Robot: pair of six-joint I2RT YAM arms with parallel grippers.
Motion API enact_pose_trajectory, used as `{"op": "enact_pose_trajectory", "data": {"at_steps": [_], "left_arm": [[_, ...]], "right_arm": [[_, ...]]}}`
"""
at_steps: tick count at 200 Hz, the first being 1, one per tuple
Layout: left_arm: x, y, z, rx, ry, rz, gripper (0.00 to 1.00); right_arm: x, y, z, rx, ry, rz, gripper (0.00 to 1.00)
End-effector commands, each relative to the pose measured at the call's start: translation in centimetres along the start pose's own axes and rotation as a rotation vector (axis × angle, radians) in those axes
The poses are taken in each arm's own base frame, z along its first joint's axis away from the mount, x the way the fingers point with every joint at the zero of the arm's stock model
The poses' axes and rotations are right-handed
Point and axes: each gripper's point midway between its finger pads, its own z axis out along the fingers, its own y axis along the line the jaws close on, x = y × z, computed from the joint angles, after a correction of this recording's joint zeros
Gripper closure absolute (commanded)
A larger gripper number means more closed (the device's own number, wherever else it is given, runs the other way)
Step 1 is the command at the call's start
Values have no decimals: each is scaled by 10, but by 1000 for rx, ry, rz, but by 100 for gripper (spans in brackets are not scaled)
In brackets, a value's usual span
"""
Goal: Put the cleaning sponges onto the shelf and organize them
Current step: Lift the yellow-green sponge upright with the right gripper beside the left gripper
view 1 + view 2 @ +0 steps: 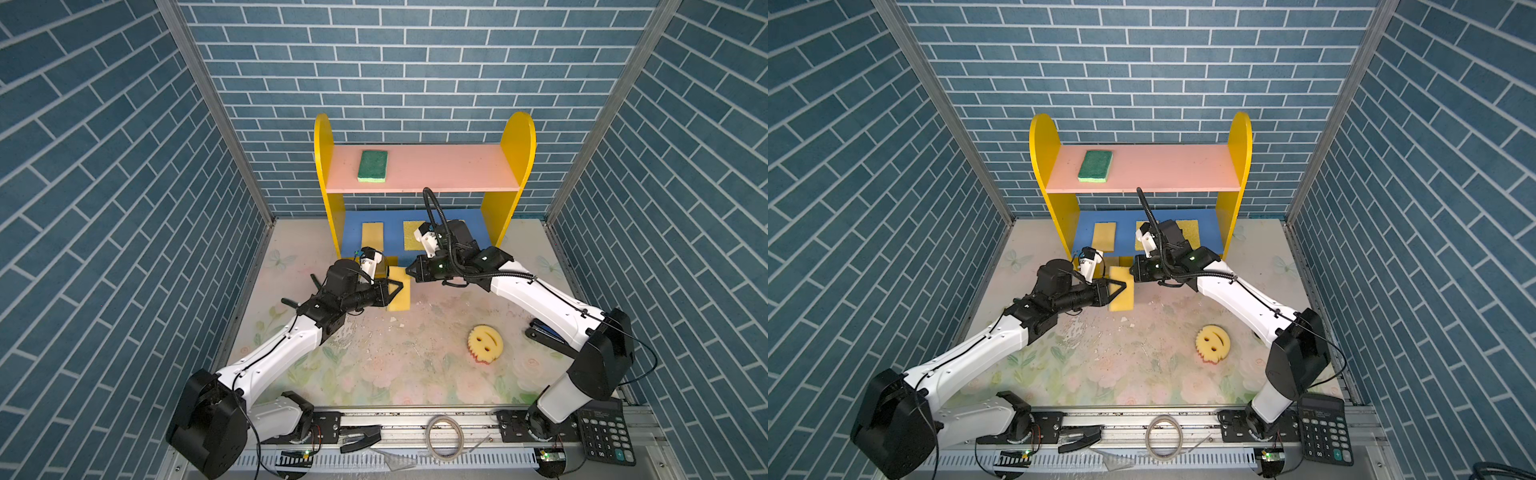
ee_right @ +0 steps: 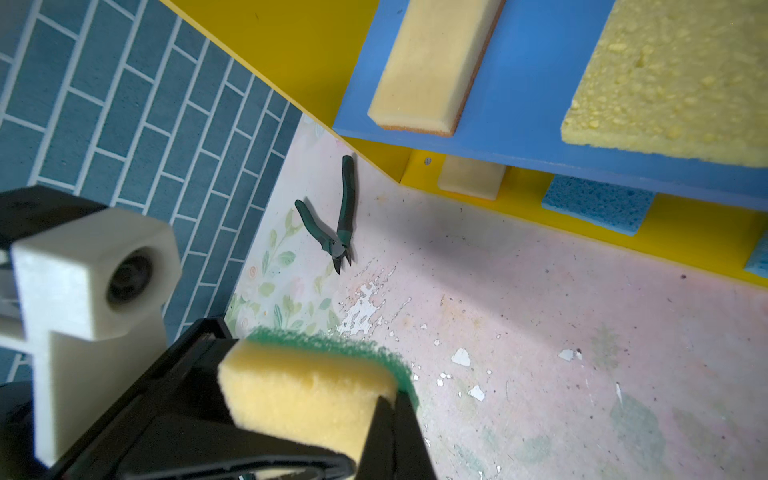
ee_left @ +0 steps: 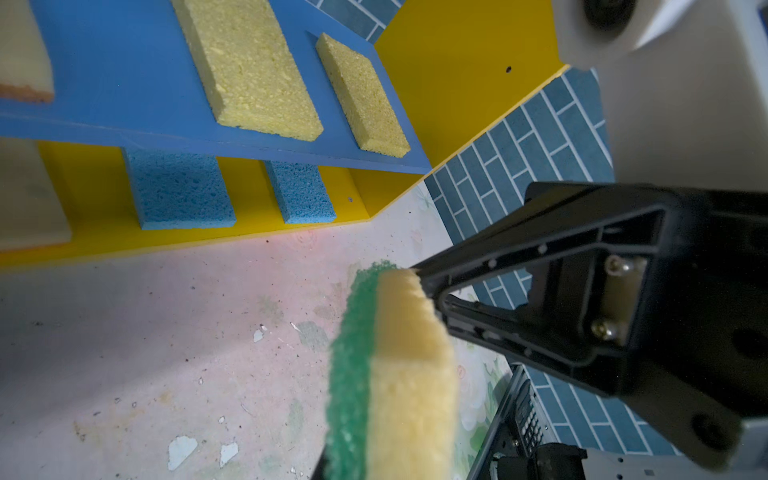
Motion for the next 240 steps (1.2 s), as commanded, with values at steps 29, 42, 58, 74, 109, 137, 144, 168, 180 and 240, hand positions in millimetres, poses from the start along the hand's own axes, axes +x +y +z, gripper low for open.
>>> {"op": "enact_pose_trajectory", "data": {"at_steps": [29, 42, 58, 74, 109, 137, 144, 168, 180, 240], "left_arm": [[-67, -66, -23, 126, -164, 100, 89], [-85, -79, -31, 137, -210, 126, 89], [-103, -97, -42, 162, -262, 153, 88], [-119, -110, -50, 179, -304, 171, 87], [-145, -140, -66, 248, -366, 188, 87], [-157, -160, -76, 316, -394, 182, 86], [-158, -163, -76, 328, -397, 176, 86], [-162, -169, -79, 354, -402, 166, 86], [-162, -170, -80, 358, -403, 167, 85], [-165, -174, -83, 369, -413, 172, 84]], "right_arm": [[-34, 22, -62, -28, -194, -44, 60], [-38, 26, -76, -38, -234, -59, 55], [-39, 35, -90, -74, -269, -76, 51], [-40, 49, -103, -131, -293, -94, 48], [-45, 80, -122, -281, -317, -115, 44], [-52, 98, -128, -382, -328, -111, 43], [-54, 102, -130, -404, -332, -109, 43], [-62, 111, -135, -477, -345, -97, 43], [-64, 114, -137, -506, -351, -87, 44], [-74, 117, -138, -592, -356, -32, 85]]}}
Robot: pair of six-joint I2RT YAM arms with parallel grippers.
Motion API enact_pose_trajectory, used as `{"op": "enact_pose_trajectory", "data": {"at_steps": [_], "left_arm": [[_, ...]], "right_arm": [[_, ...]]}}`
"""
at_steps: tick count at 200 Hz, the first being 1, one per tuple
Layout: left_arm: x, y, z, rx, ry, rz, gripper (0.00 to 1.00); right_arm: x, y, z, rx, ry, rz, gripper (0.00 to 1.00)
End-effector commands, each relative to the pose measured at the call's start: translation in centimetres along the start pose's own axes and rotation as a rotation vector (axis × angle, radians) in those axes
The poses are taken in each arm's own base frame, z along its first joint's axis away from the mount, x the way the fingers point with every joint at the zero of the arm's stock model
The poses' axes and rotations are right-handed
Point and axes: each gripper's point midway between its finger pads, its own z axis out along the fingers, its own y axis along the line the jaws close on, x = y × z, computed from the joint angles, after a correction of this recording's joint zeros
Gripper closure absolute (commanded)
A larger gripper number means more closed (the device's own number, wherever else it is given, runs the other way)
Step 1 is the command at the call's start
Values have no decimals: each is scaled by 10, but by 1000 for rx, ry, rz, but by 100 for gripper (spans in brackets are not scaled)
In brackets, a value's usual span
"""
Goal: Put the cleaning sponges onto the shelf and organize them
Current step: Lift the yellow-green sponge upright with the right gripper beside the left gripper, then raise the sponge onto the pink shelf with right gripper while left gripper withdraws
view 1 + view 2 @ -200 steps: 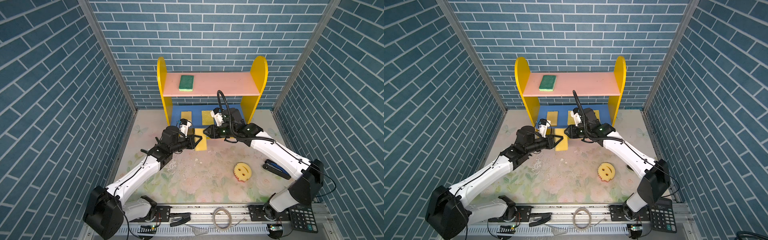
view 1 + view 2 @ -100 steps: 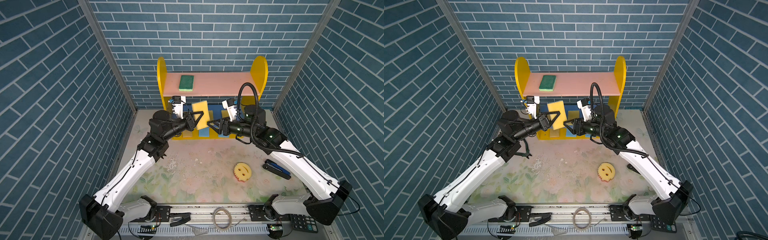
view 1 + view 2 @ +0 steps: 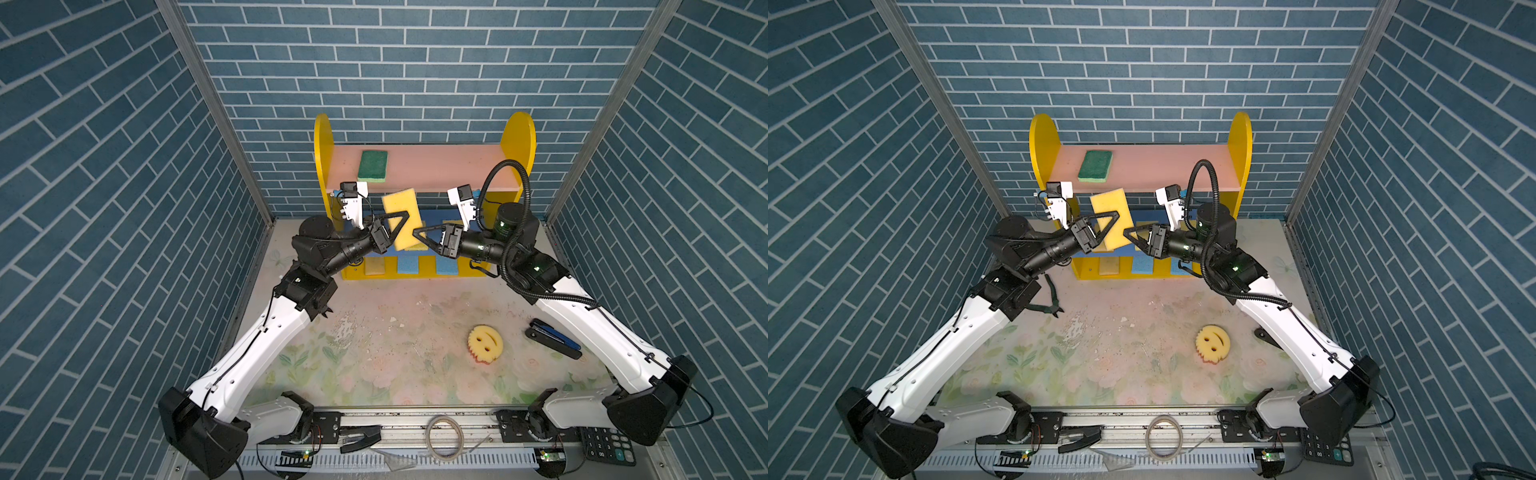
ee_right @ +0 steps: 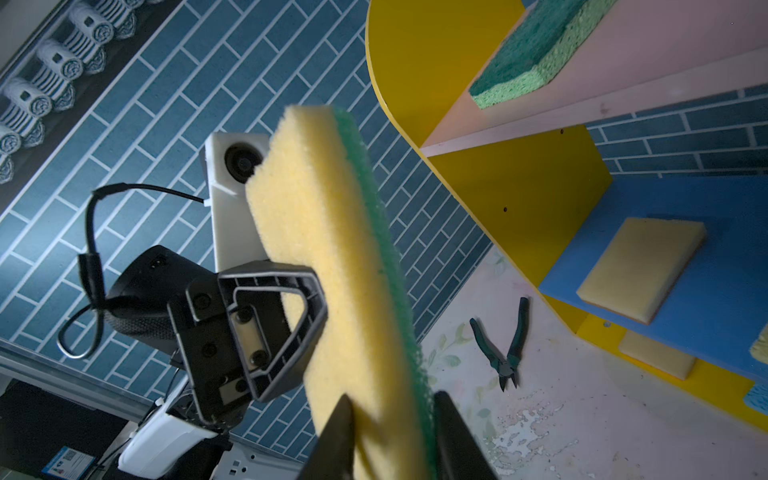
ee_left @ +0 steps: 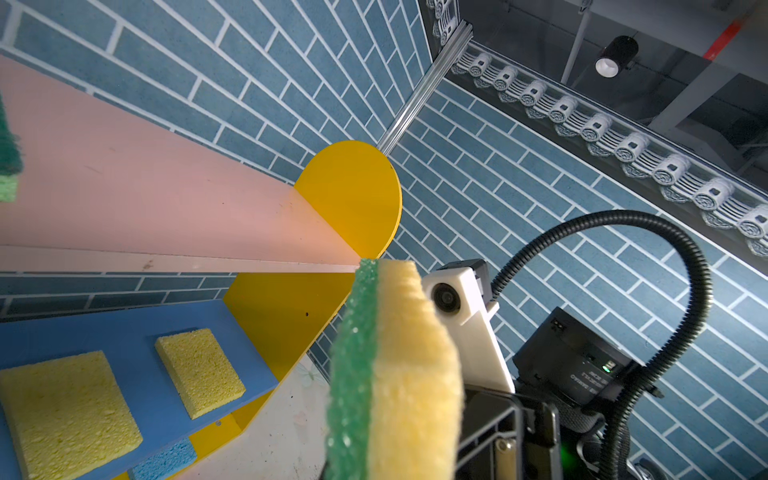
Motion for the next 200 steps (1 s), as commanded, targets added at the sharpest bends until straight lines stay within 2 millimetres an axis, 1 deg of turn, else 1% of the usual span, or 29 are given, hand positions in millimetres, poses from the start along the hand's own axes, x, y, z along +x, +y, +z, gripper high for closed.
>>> {"op": "enact_pose_trajectory", "data": {"at_steps": [1, 20, 28, 32, 38, 42, 52, 65, 69, 71, 96, 118, 137, 162, 187, 200], "left_arm": [[-9, -12, 0, 44, -16, 18, 84], [-12, -14, 0, 46, -20, 22, 79], [-14, -15, -2, 49, -24, 27, 72], [-15, -16, -2, 49, -25, 30, 66], [-17, -17, -5, 46, -33, 37, 53], [-18, -18, -7, 41, -36, 44, 45], [-21, -18, -13, 10, -44, 67, 32], [-27, -16, -27, -60, -67, 127, 16], [-28, -15, -33, -85, -76, 149, 3], [-29, -15, -36, -98, -82, 162, 1], [-41, 1, -80, -313, -167, 289, 1], [-45, 5, -117, -424, -230, 373, 0], [-45, 5, -142, -489, -254, 434, 1], [-38, 18, -167, -608, -226, 472, 7], [-27, 30, -182, -681, -193, 474, 10], [-23, 36, -189, -711, -188, 471, 11]], "right_arm": [[-3, 8, 4, -73, -10, 26, 86], [-4, 6, 4, -71, -13, 28, 98], [-6, 7, 4, -70, -16, 26, 100], [-6, 8, 3, -72, -17, 25, 100], [-7, 8, 3, -72, -16, 24, 100], [-7, 9, 3, -73, -16, 22, 100], [-8, 10, 2, -69, -18, 19, 100], [-9, 11, 1, -60, -18, 10, 100], [-10, 10, 0, -53, -19, 5, 100], [-10, 11, 0, -50, -18, 3, 100], [-14, 4, -5, 29, -29, -35, 100], [-22, -1, -8, 106, -36, -75, 100], [-31, -2, -9, 159, -29, -111, 100], [-48, 1, -8, 209, -34, -163, 100], [-74, -3, -9, 306, -76, -213, 100], [-86, -7, -7, 346, -90, -246, 100]]}}
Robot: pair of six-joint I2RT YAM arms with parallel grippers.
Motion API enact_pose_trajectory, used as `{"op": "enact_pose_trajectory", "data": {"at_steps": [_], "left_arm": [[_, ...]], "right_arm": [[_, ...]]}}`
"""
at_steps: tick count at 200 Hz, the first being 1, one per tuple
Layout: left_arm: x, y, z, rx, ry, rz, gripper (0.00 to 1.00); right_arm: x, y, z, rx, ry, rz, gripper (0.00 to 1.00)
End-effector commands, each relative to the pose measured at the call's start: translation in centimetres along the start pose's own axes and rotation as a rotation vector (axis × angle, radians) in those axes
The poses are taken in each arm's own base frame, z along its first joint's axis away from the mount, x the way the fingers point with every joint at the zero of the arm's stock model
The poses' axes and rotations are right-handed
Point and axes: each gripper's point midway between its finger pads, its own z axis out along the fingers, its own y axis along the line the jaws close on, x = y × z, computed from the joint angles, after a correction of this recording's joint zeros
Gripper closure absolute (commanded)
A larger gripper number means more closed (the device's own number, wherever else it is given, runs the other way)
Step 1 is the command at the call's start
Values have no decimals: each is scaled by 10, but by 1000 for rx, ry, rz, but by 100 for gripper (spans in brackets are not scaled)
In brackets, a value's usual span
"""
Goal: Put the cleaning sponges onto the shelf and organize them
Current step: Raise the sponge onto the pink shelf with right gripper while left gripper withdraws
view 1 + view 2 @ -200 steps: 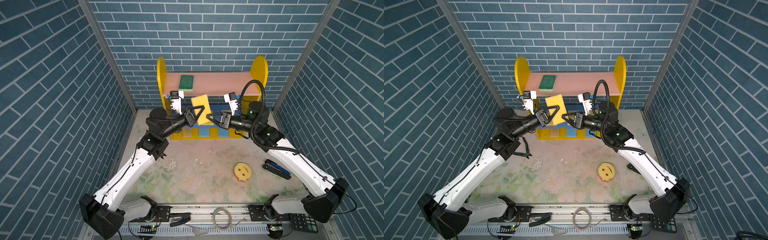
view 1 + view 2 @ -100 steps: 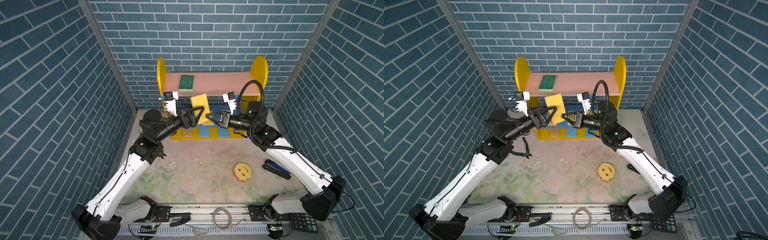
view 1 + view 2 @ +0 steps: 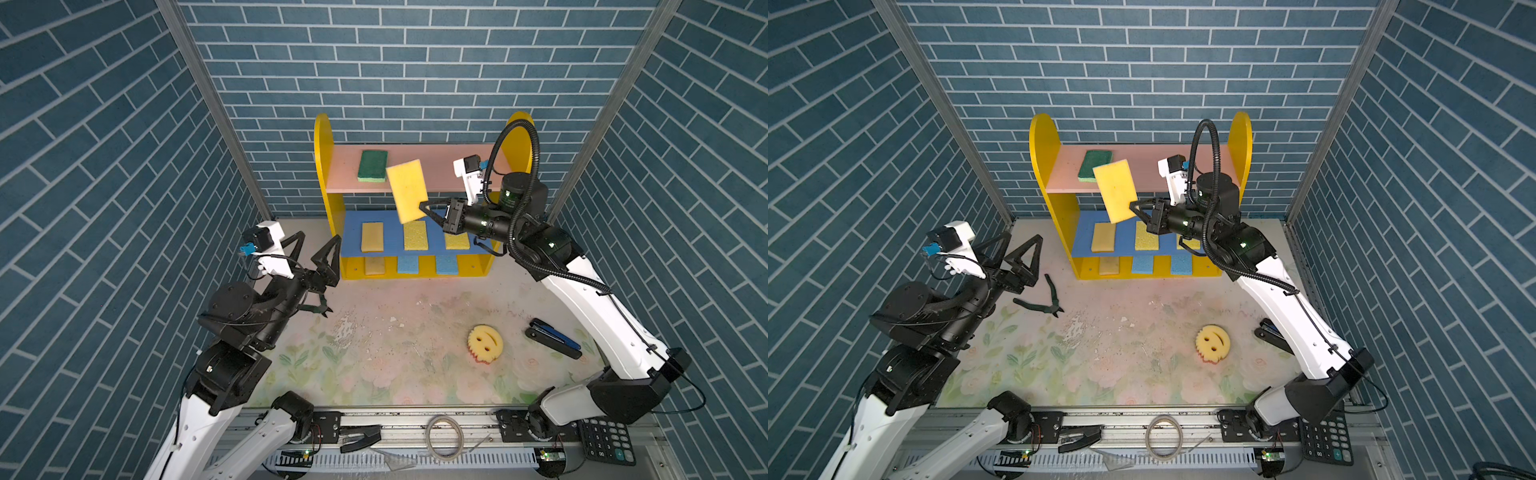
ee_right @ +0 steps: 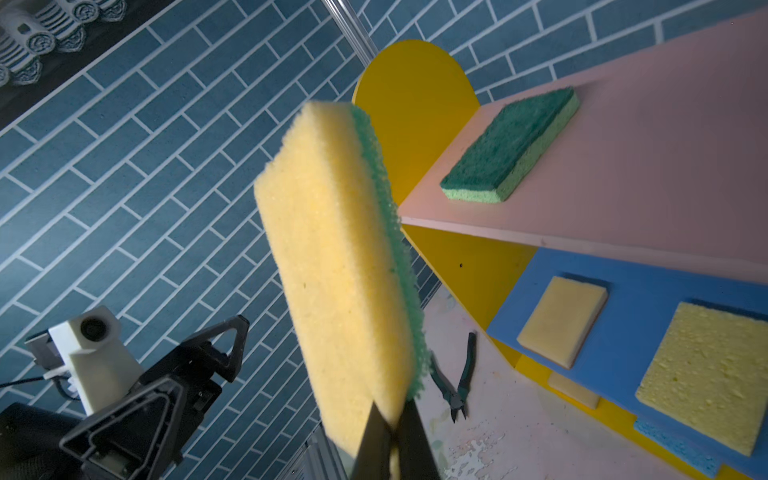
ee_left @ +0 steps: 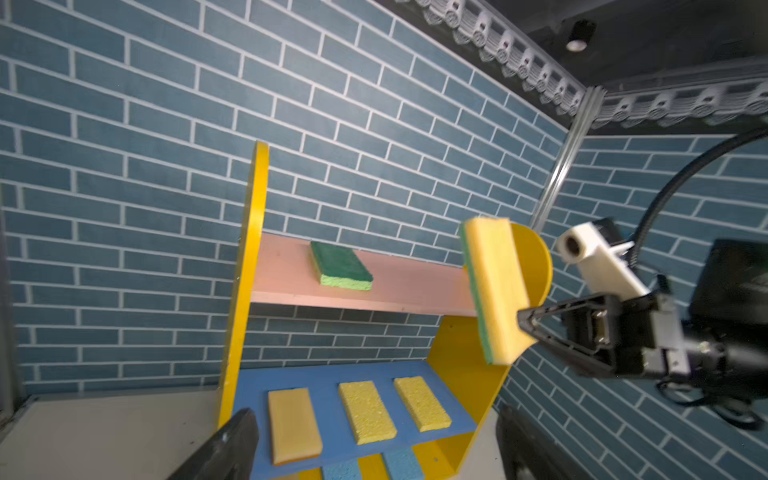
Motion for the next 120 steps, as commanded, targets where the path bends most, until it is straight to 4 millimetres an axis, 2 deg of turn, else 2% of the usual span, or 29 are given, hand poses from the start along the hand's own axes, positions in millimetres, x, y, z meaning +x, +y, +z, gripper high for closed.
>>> {"op": "enact_pose_trajectory", "data": {"at_steps": [1, 24, 43, 60, 120], "left_arm": [[26, 26, -7, -123, 81, 64, 11], [31, 34, -10, -163, 99, 76, 11], [30, 32, -10, -154, 100, 89, 11], [30, 32, -11, -153, 102, 96, 11], [36, 35, -11, -165, 123, 112, 11]], "right_arm": [[-15, -19, 2, 135, -15, -91, 100], [-31, -26, 14, 175, -33, -110, 100], [-42, -28, 24, 187, -48, -113, 100], [-49, -37, 30, 233, -67, -110, 100], [-66, -69, 37, 379, -111, -60, 100]]}}
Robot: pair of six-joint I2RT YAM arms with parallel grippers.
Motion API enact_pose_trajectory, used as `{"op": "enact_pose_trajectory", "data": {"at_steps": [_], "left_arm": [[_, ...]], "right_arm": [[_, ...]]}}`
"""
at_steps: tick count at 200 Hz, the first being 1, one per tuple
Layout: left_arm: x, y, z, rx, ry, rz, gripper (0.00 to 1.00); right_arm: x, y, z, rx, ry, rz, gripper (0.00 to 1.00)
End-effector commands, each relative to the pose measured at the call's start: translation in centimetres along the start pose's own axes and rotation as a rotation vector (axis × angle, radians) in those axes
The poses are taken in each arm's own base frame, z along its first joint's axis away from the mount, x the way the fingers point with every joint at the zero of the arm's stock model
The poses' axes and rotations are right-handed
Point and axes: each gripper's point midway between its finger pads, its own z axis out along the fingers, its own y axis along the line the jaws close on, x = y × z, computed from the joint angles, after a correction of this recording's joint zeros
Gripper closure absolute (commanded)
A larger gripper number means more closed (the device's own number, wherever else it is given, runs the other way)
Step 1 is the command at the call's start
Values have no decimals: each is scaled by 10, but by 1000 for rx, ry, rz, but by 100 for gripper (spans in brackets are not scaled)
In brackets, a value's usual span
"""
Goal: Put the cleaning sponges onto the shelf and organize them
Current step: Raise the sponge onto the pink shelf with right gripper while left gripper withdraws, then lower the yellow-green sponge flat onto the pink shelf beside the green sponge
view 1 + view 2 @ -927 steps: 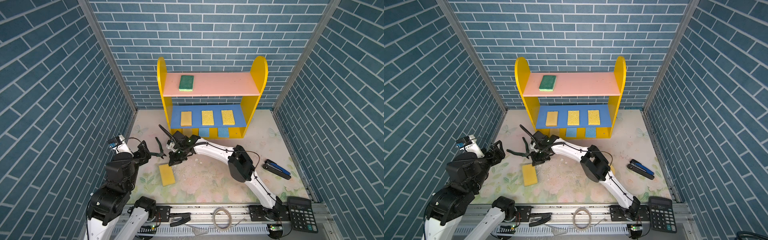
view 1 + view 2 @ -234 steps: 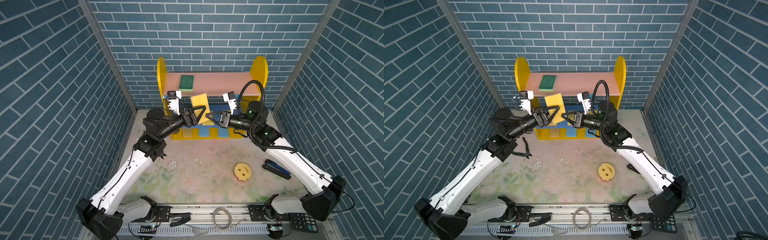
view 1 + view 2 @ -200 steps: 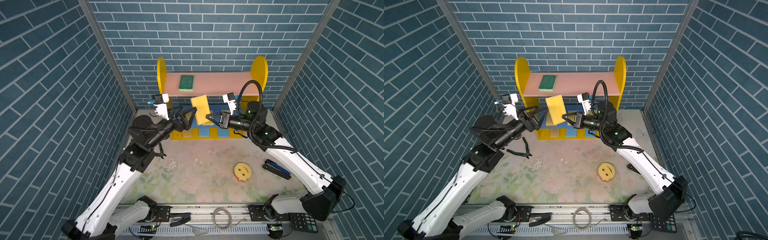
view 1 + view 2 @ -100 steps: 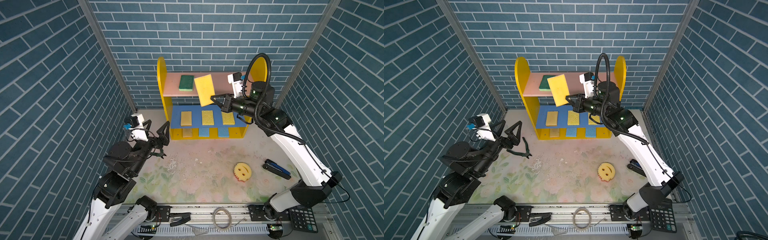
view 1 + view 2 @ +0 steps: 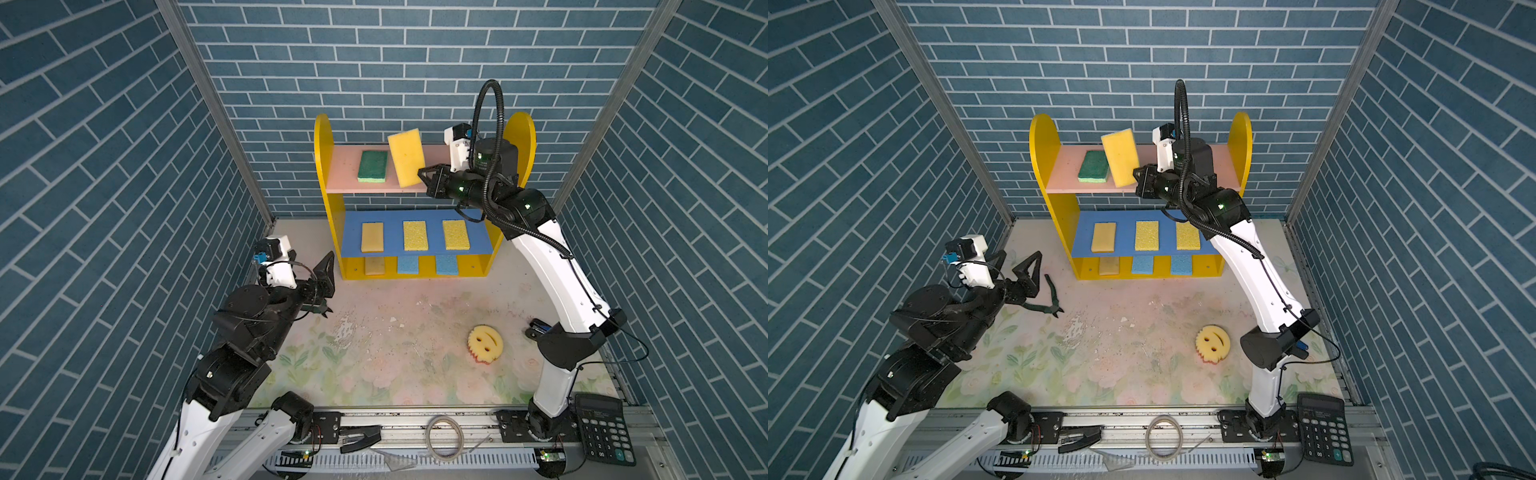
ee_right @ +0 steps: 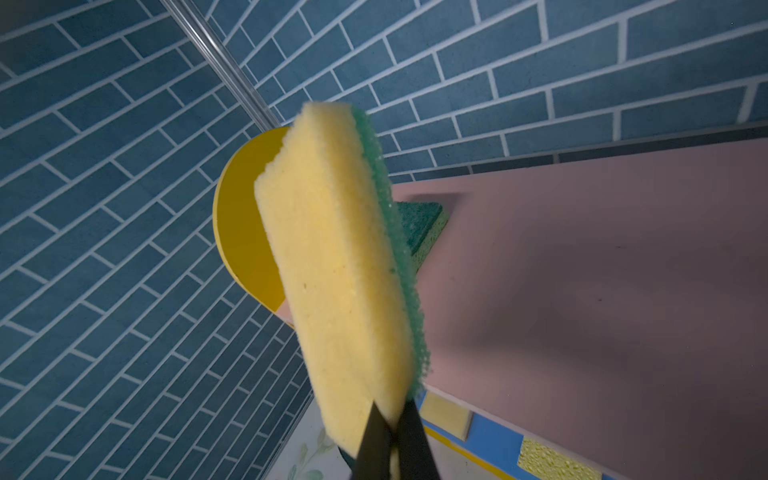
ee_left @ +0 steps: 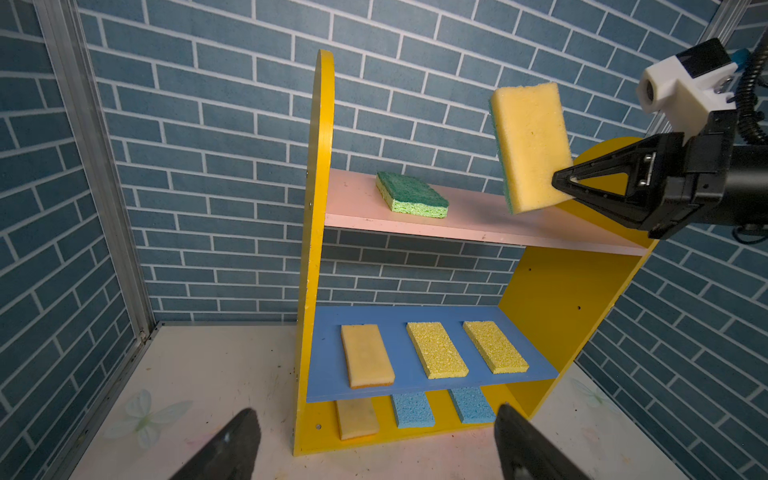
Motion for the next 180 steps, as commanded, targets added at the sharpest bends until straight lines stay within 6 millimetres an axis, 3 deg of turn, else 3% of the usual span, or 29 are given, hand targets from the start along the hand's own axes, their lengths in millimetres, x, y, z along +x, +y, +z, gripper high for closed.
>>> {"op": "enact_pose_trajectory", "data": {"at_steps": [1, 67, 101, 180], "left_arm": [[2, 3, -2, -13, 5, 21, 11], [5, 2, -1, -8, 16, 12, 11], [5, 2, 0, -8, 11, -5, 11], [5, 1, 0, -2, 12, -19, 11]], "right_arm": [[-13, -13, -7, 74, -36, 13, 100], [-10, -40, 4, 111, -15, 156, 100], [-3, -31, 18, 32, 21, 200, 100], [7, -41, 34, 41, 40, 262, 100]]}}
